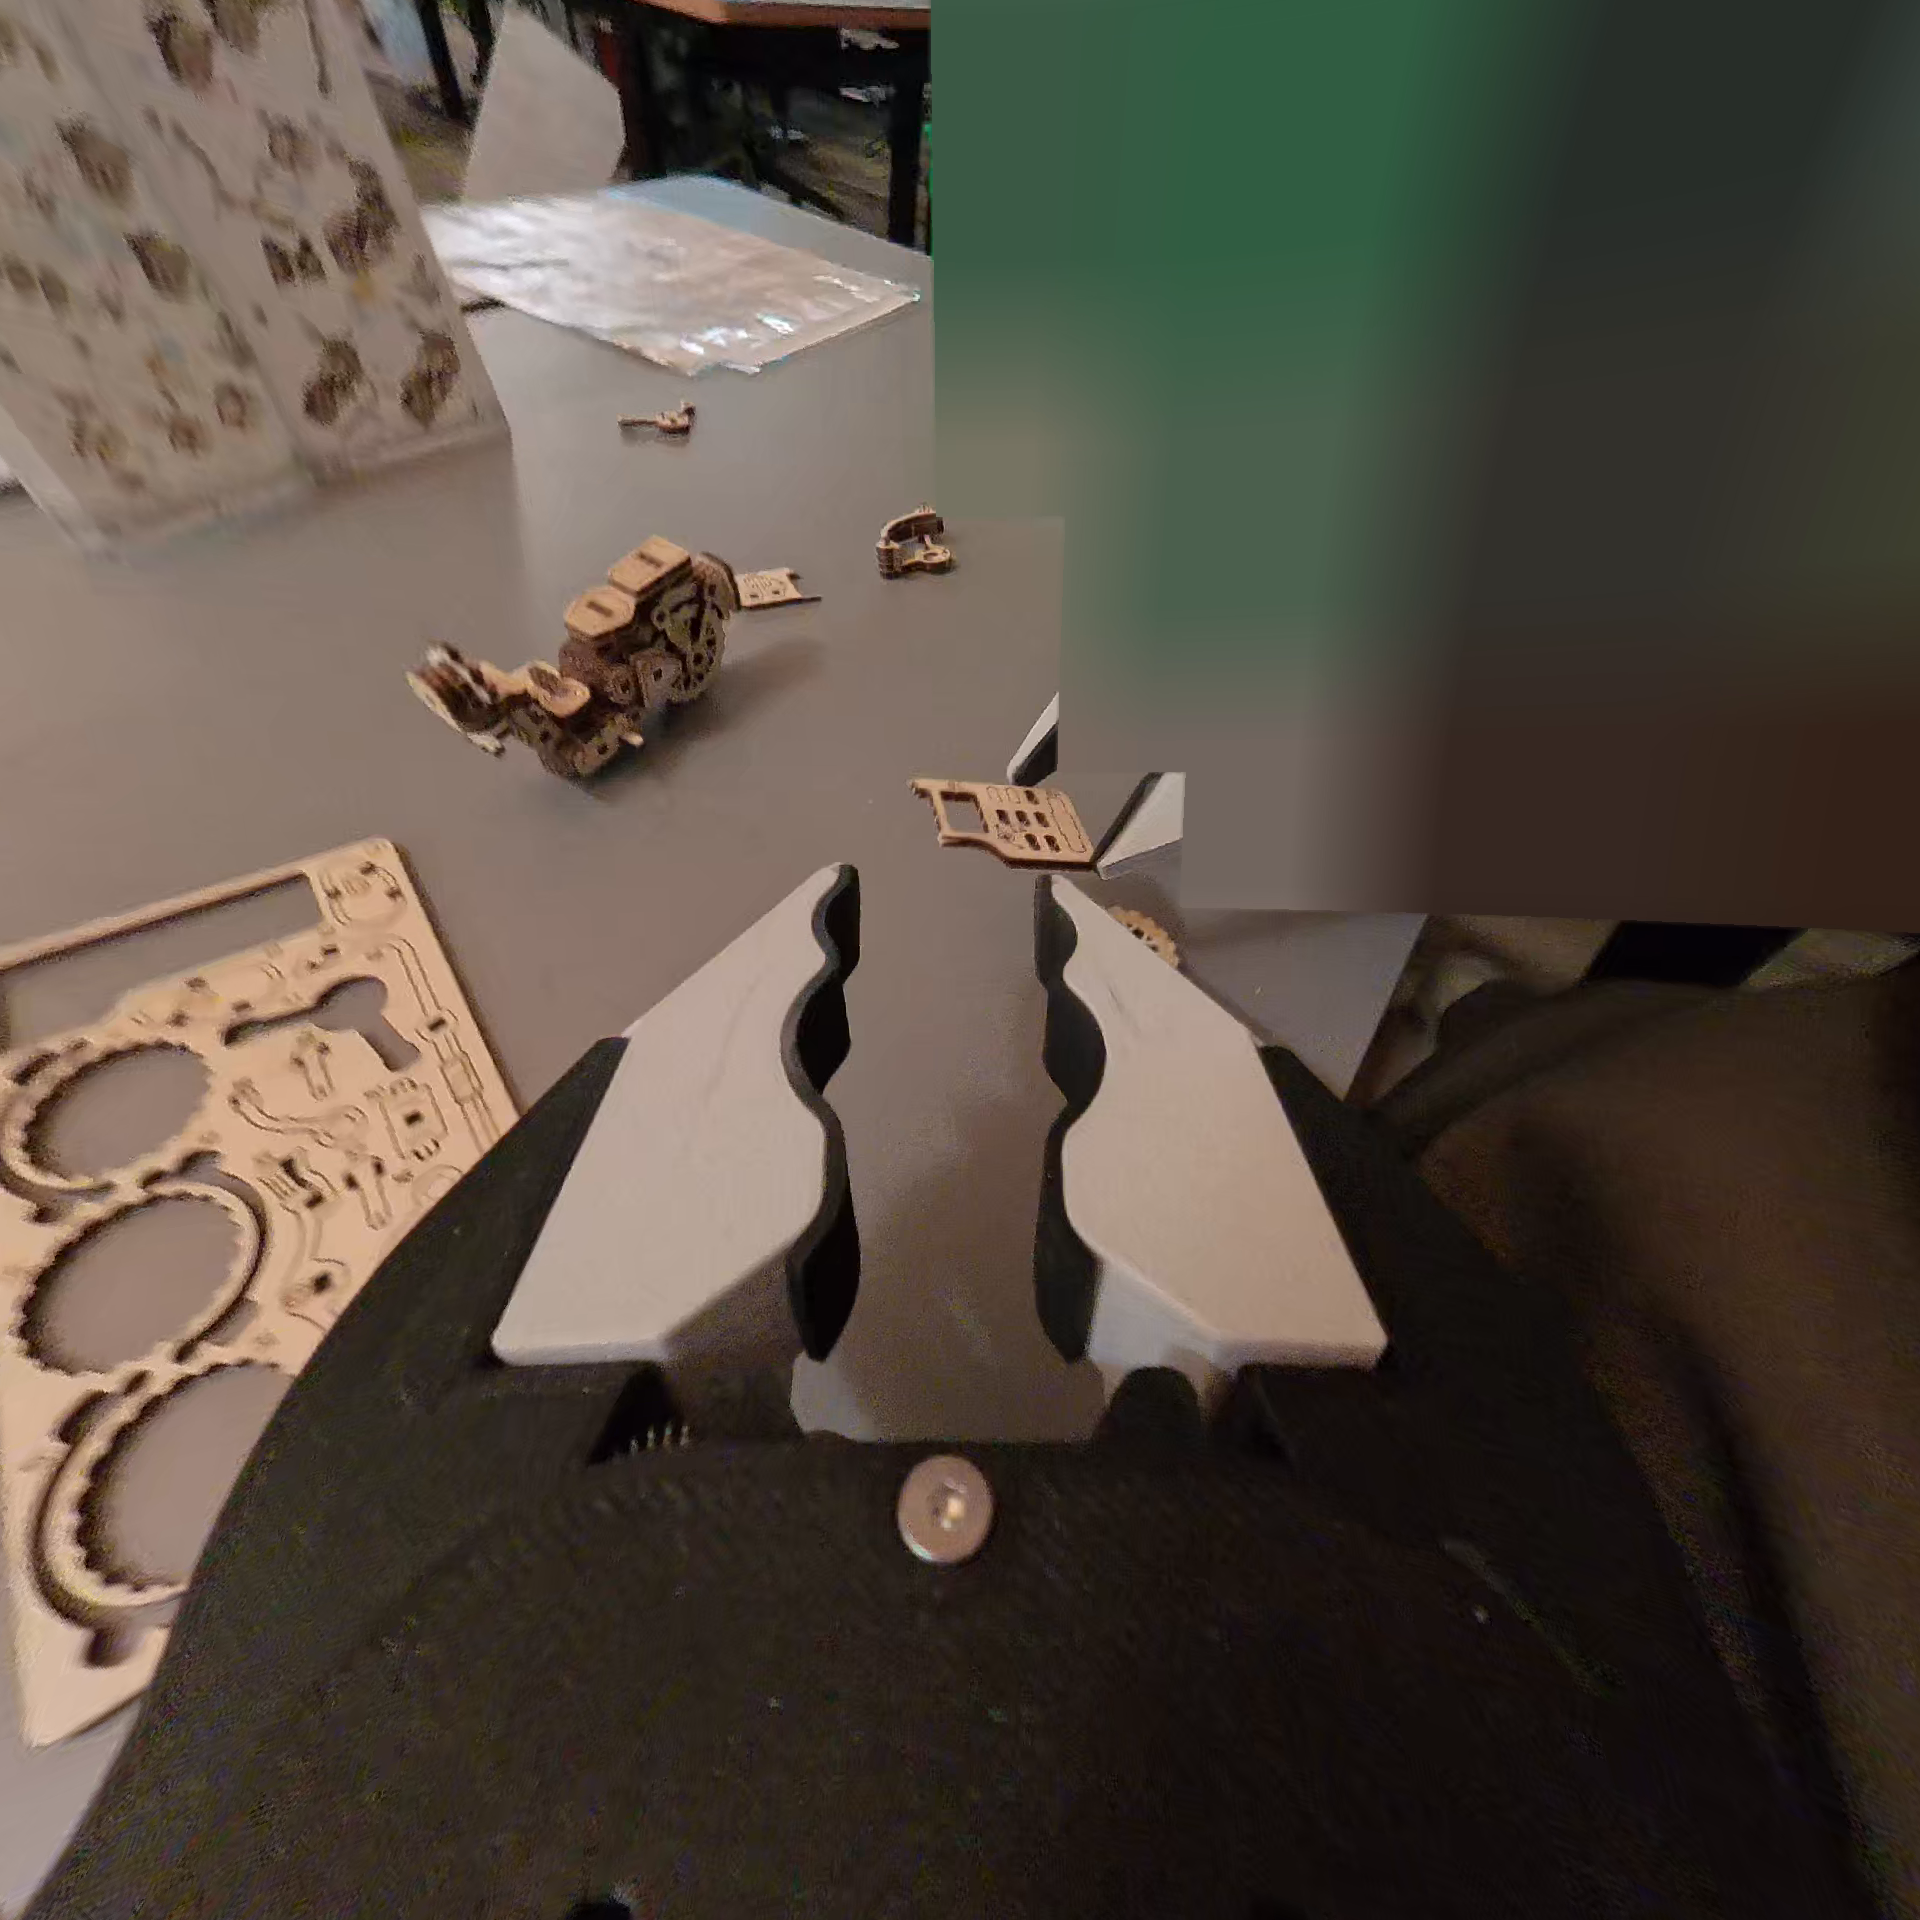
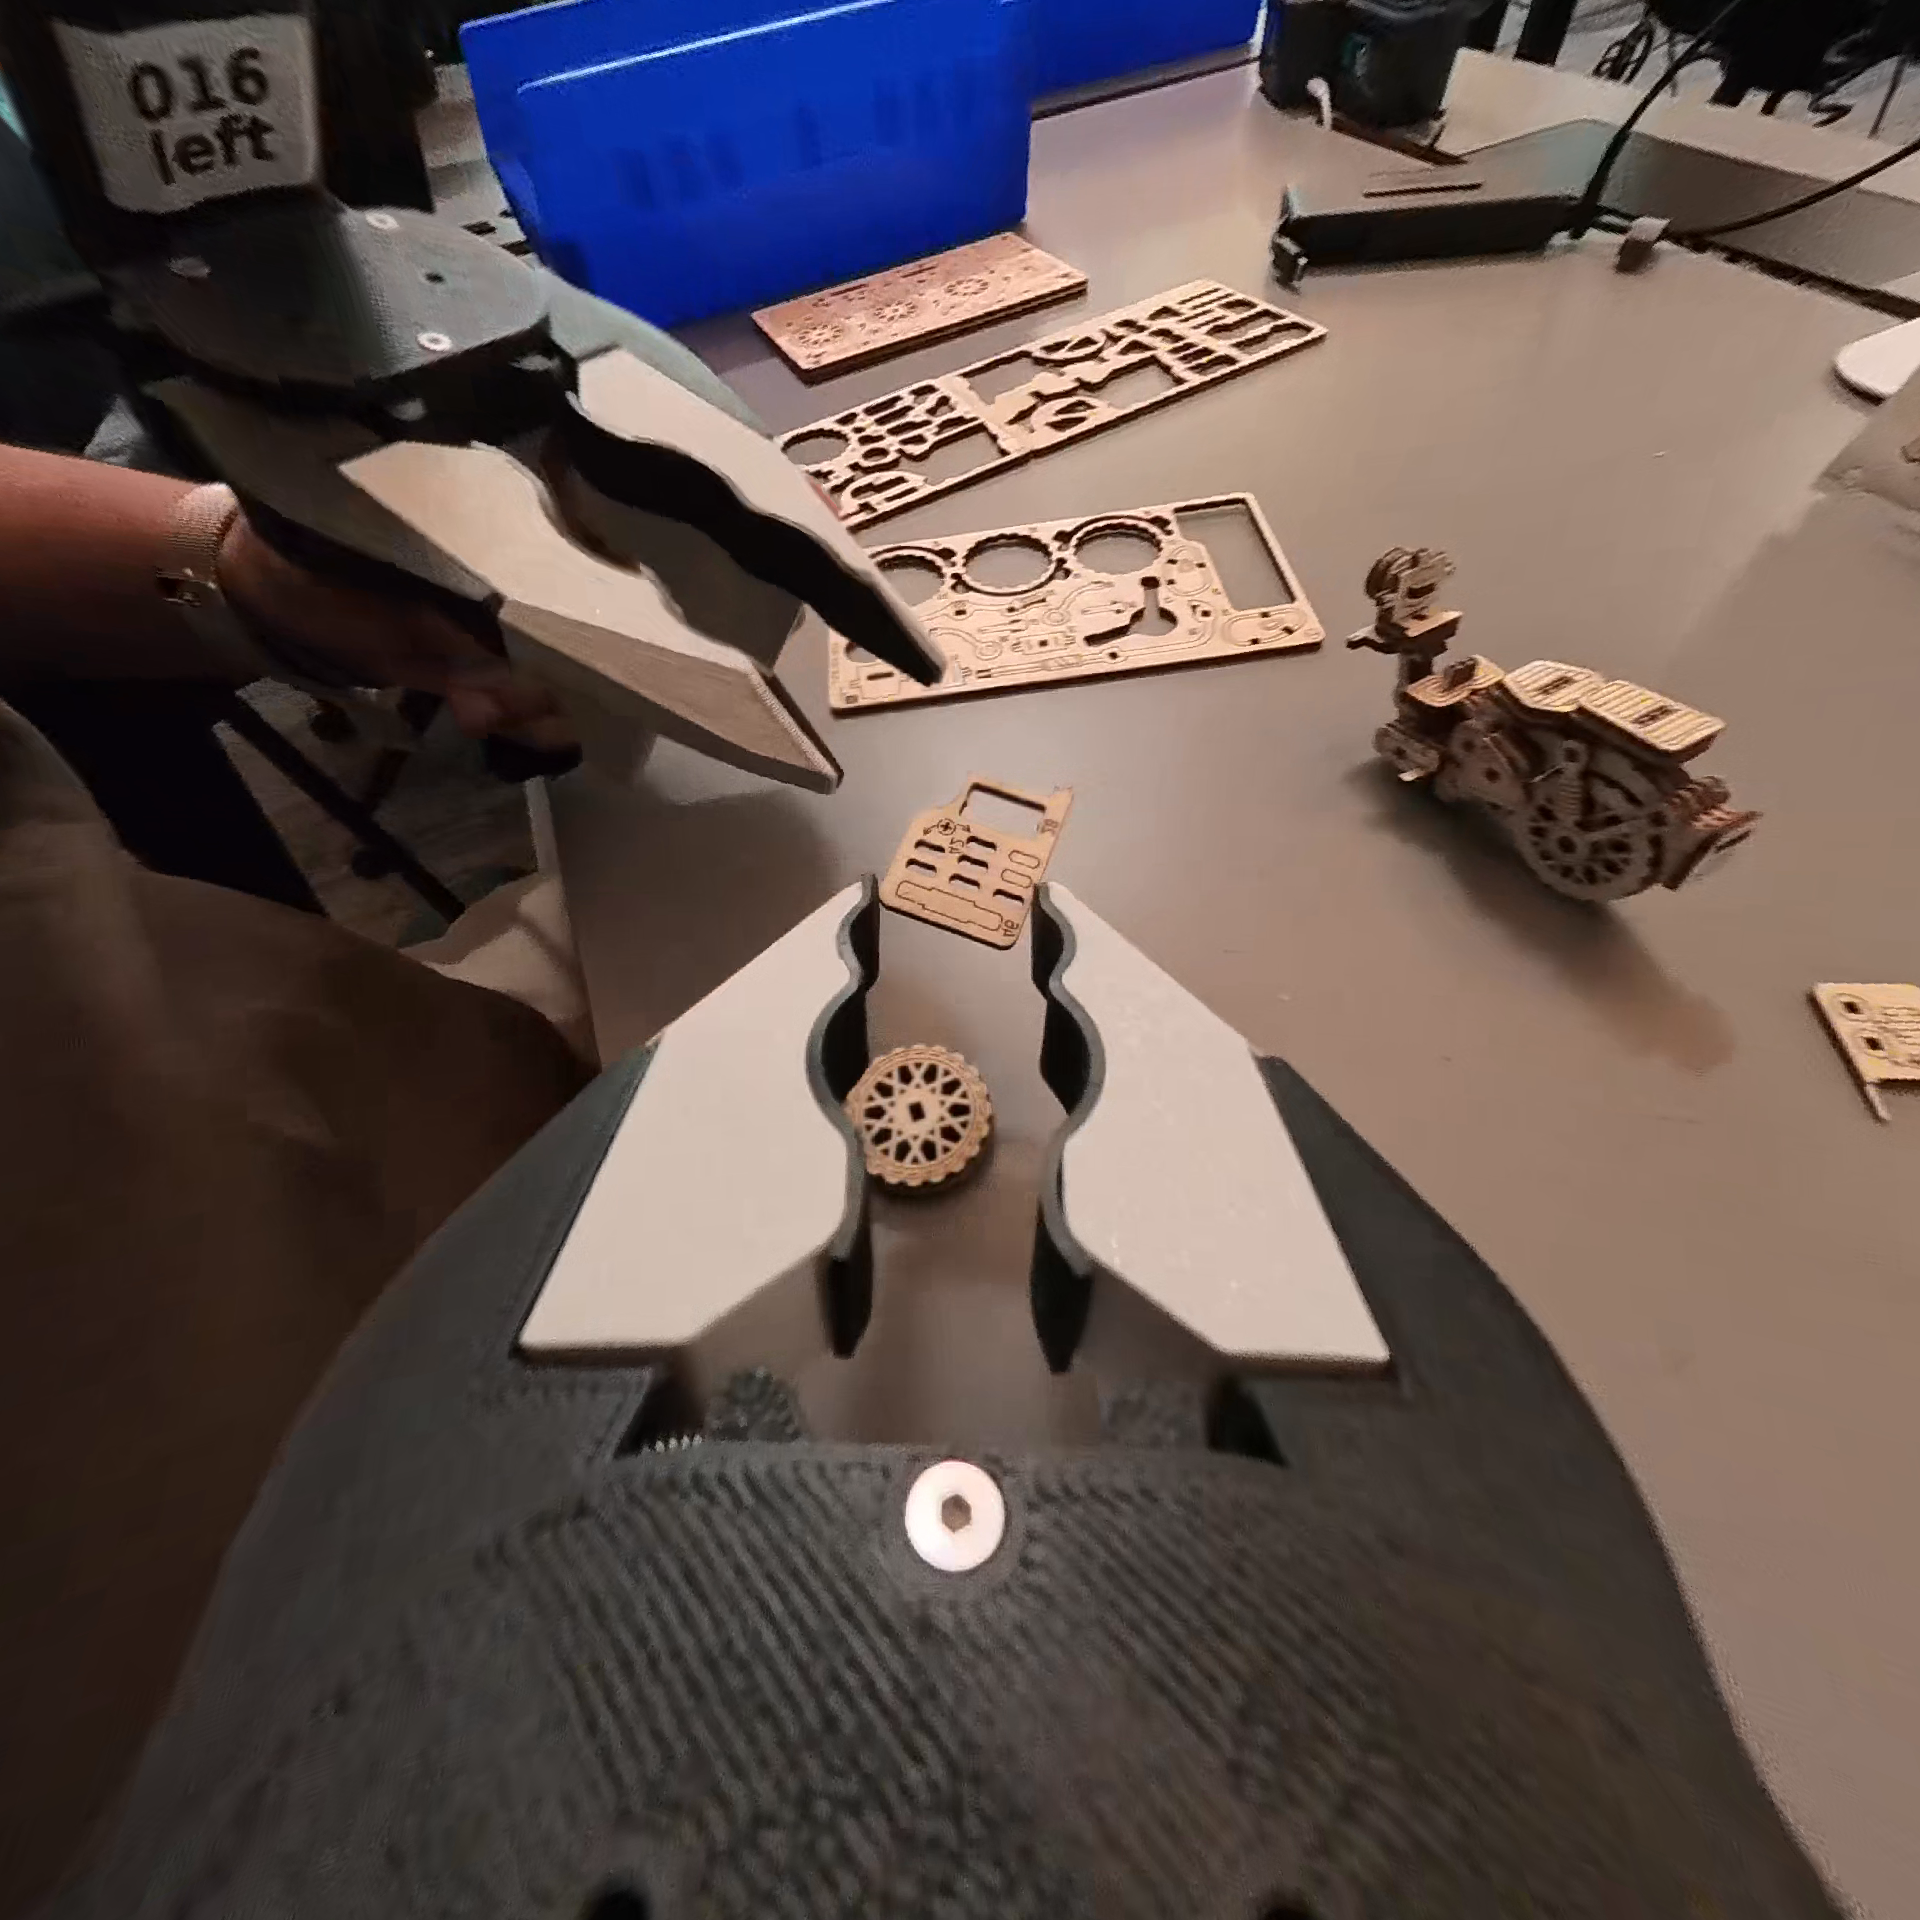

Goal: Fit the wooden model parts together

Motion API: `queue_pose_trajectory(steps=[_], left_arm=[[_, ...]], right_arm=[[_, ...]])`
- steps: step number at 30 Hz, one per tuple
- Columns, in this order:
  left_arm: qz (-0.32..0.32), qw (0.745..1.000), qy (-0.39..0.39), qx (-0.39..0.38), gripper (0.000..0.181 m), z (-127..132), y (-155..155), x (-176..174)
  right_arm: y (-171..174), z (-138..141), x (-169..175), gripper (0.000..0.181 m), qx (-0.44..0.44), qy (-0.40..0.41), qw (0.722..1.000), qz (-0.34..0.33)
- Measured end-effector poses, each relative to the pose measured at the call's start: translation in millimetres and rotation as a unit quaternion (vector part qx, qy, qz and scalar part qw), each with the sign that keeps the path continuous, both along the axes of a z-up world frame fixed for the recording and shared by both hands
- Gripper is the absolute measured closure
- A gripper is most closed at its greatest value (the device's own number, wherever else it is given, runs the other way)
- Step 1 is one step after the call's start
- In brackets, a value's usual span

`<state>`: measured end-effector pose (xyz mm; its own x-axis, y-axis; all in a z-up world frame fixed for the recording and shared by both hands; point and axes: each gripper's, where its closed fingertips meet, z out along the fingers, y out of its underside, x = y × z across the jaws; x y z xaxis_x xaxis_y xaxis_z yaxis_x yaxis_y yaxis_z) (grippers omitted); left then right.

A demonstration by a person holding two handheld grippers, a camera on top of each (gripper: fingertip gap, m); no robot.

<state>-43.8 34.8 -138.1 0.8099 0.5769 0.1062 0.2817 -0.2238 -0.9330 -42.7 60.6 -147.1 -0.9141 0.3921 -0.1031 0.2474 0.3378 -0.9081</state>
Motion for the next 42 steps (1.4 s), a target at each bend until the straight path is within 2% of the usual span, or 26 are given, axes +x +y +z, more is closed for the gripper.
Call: queue_pose_trajectory(steps=[6, 10, 15, 21, 25, 29, 32, 34, 36, 37, 39, 41, 42], left_arm=[[-0.052, 0.984, 0.115, -0.129, 0.16, -16.1, -3.3, 12.6], [-0.083, 0.975, 0.136, -0.157, 0.157, -18.4, -5.2, 22.3], [-0.1, 0.949, 0.214, -0.209, 0.152, -19.0, 1.9, 33.5], [-0.11, 0.935, 0.242, -0.233, 0.156, -29.1, 11.5, 41.9], [-0.12, 0.935, 0.244, -0.228, 0.172, -29.0, 15.4, 48.0], [-0.09, 0.935, 0.255, -0.229, 0.18, -24.1, 13.2, 40.1], [-0.046, 0.96, 0.217, -0.171, 0.18, -10.9, 11.1, 29.7], [-0.01, 0.985, 0.149, -0.086, 0.18, 6.0, 7.2, 20.1], [0.023, 0.998, 0.042, 0.038, 0.18, 24.7, 2.0, 10.6], [0.026, 0.993, -0.026, 0.113, 0.181, 32.9, 2.1, 9.1], [0.011, 0.952, -0.169, 0.254, 0.181, 44.5, 5.3, 9.5], [0.006, 0.903, -0.259, 0.342, 0.18, 45.9, 4.8, 7.9], [0.015, 0.889, -0.281, 0.36, 0.18, 41.6, 3.4, 6.1]], right_arm=[[-4.4, -5.1, 10.3, 0.154, -0.009, -0.068, 0.997, 0.024], [-6.0, -2.0, 17.5, 0.154, -0.03, -0.133, 0.99, 0.036], [-5.9, -12.9, 26.6, 0.153, -0.01, -0.189, 0.981, 0.045], [-12.9, -23.0, 40.5, 0.153, 0.022, -0.202, 0.977, 0.062], [-19.9, -13.0, 45.1, 0.154, -0.006, -0.201, 0.977, 0.07], [-20.3, -10.0, 38.7, 0.153, -0.027, -0.202, 0.978, 0.052], [-17.3, -3.9, 27.4, 0.146, -0.048, -0.185, 0.981, 0.028], [-13.5, 6.7, 18.6, 0.14, -0.077, -0.174, 0.982, 0.01], [-6.7, 8.0, 8.6, 0.139, -0.084, -0.17, 0.982, -0.015], [-3.2, 4.9, 4.0, 0.139, -0.078, -0.166, 0.983, -0.027], [-0.4, 1.6, -1.7, 0.138, -0.078, -0.16, 0.983, -0.04], [-3.7, 7.7, 0.2, 0.139, -0.105, -0.17, 0.979, -0.032], [-5.8, 13.1, 2.6, 0.14, -0.122, -0.175, 0.977, -0.024]])
